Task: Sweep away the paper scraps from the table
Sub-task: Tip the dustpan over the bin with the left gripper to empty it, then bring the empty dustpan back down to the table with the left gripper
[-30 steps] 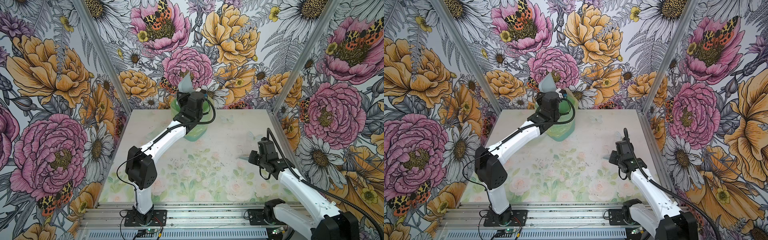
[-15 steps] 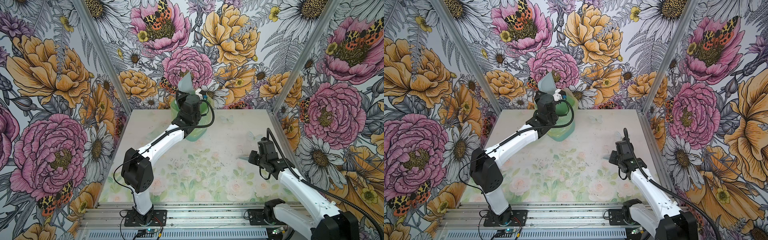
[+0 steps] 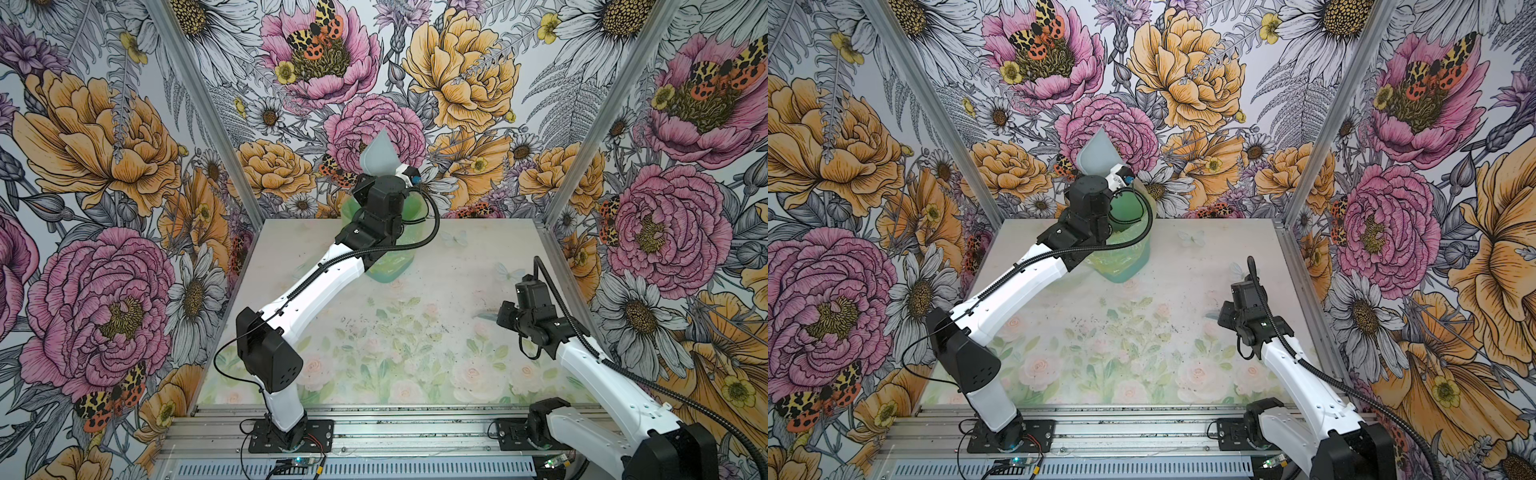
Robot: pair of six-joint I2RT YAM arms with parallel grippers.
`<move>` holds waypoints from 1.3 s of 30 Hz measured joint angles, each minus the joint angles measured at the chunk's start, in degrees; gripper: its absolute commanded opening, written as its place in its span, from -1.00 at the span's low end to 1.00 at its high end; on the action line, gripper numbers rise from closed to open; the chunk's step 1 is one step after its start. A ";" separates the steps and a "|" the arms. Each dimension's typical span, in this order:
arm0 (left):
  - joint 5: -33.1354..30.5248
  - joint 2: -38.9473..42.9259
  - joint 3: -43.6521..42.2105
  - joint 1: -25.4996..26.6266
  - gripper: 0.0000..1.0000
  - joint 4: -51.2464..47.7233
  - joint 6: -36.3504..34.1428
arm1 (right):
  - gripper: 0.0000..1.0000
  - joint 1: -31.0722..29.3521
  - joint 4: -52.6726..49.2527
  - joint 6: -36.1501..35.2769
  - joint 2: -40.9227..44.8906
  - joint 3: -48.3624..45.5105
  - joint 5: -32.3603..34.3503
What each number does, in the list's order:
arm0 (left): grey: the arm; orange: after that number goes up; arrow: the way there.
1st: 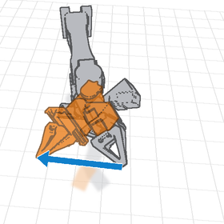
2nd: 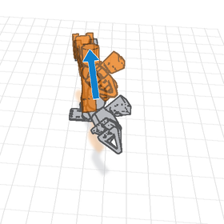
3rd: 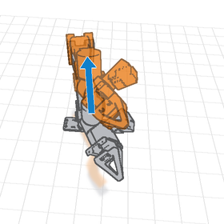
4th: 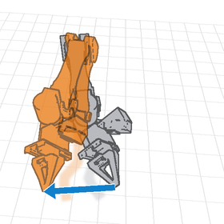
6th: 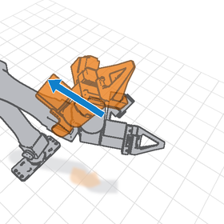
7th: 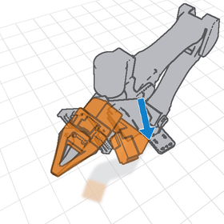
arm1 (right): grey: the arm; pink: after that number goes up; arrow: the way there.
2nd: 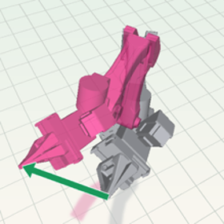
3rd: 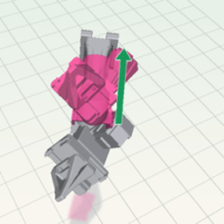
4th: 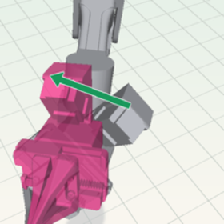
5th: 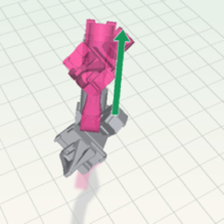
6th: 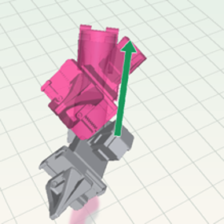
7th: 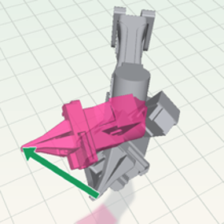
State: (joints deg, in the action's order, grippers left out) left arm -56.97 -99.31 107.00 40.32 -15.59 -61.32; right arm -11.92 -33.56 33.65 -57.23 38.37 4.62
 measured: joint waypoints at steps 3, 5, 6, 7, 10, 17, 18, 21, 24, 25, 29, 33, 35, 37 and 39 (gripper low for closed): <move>1.44 2.08 1.36 2.14 -0.54 -3.48 4.46 | -1.00 0.00 0.00 0.00 0.63 -0.17 0.00; 2.21 3.15 1.44 3.56 -0.56 -5.16 7.06 | -1.00 0.00 -0.02 0.00 1.11 -0.31 0.00; 2.67 3.54 1.44 4.31 -0.56 -6.12 8.37 | -1.00 0.00 -0.02 0.00 1.31 -0.35 0.00; 3.13 3.76 1.42 5.07 -0.56 -7.17 9.77 | -1.00 0.00 0.00 0.00 1.40 -0.35 0.00; 5.03 4.04 0.61 7.04 -0.56 -9.05 13.57 | -1.00 0.00 0.00 0.00 1.75 -0.35 0.00; 12.48 4.85 -6.12 11.28 -0.56 -12.52 24.20 | -1.00 0.00 -0.09 -0.04 2.60 -0.35 0.11; 14.01 5.05 -7.32 11.96 -0.56 -12.87 25.92 | -1.00 0.00 -0.24 -0.07 2.69 -0.33 0.26; 18.71 5.27 -10.40 13.92 -0.56 -13.49 31.15 | -1.00 0.00 -0.96 -0.26 2.84 -0.22 1.11; 23.04 5.27 -13.31 15.56 -0.57 -13.77 36.02 | -1.00 0.00 -2.29 -0.59 2.89 0.42 2.25; 24.22 5.27 -14.29 15.93 -0.58 -13.81 37.57 | -1.00 0.00 -2.89 -0.68 2.93 0.76 2.67; 28.72 5.27 -17.90 16.20 -0.60 -13.97 43.41 | -1.00 0.00 -4.26 -0.72 3.69 2.36 4.07; 32.33 5.27 -22.27 16.57 -0.62 -13.77 48.15 | -1.00 0.00 -5.51 -0.68 4.52 3.76 5.29; 33.83 5.27 -24.24 17.11 -0.62 -13.75 50.16 | -1.00 0.00 -5.97 -0.68 4.70 4.15 5.86; 35.45 5.29 -26.34 17.68 -0.61 -13.29 52.28 | -1.00 0.00 -6.54 -0.68 4.72 4.61 6.38; 37.33 5.35 -28.61 17.99 -0.61 -12.50 54.27 | -1.00 0.00 -6.71 -0.68 4.72 4.90 6.75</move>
State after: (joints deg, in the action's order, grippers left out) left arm -19.64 -93.95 78.39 58.30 -28.10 -7.05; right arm -11.92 -40.27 32.97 -52.51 43.27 11.38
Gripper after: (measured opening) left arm 0.222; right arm 0.181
